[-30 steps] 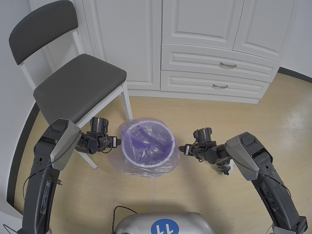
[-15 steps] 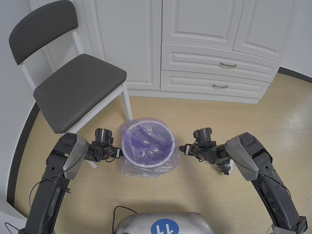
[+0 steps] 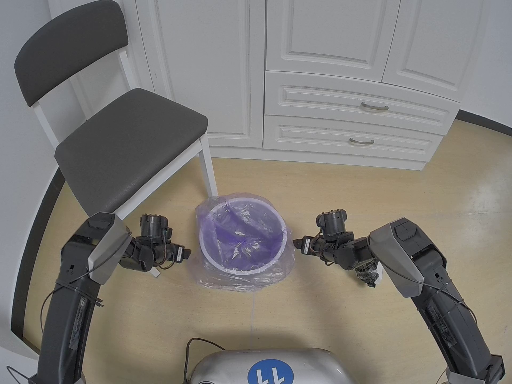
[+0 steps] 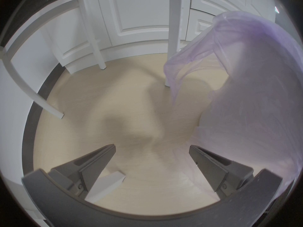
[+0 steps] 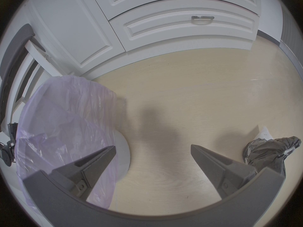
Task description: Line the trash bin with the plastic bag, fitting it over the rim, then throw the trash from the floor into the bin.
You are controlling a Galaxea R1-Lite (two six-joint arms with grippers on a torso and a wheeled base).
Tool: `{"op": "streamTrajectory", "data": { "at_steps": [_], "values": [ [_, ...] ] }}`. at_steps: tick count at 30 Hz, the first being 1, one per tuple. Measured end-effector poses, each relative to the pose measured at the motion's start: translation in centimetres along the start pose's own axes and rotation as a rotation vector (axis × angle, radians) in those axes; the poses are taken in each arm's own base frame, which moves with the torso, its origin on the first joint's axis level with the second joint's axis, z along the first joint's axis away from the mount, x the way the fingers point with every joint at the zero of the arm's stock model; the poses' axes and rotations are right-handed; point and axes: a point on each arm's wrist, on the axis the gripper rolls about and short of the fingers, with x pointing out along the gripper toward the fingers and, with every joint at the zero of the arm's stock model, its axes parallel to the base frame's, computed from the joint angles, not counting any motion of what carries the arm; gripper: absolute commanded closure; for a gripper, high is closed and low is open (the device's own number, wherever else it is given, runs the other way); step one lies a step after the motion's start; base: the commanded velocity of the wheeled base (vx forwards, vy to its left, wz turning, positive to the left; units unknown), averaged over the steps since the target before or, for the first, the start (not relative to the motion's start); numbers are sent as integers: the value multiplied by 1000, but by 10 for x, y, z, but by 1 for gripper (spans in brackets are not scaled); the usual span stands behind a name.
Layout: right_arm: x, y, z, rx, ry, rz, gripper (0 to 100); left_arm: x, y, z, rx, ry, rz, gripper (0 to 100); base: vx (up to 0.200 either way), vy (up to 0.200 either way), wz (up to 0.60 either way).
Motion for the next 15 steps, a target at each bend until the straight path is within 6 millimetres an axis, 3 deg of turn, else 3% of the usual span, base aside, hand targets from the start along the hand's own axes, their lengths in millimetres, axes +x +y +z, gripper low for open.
{"op": "streamTrajectory", "data": {
  "at_steps": [7,15],
  "values": [
    [-4,4,4,-12,-34,-53,0,-36,16,-17,-2,12,26,0,0,0,0],
    [-24,16,28,-17,-92,-92,0,-80,36,-19,-14,-87,84,0,0,0,0]
  ]
}}
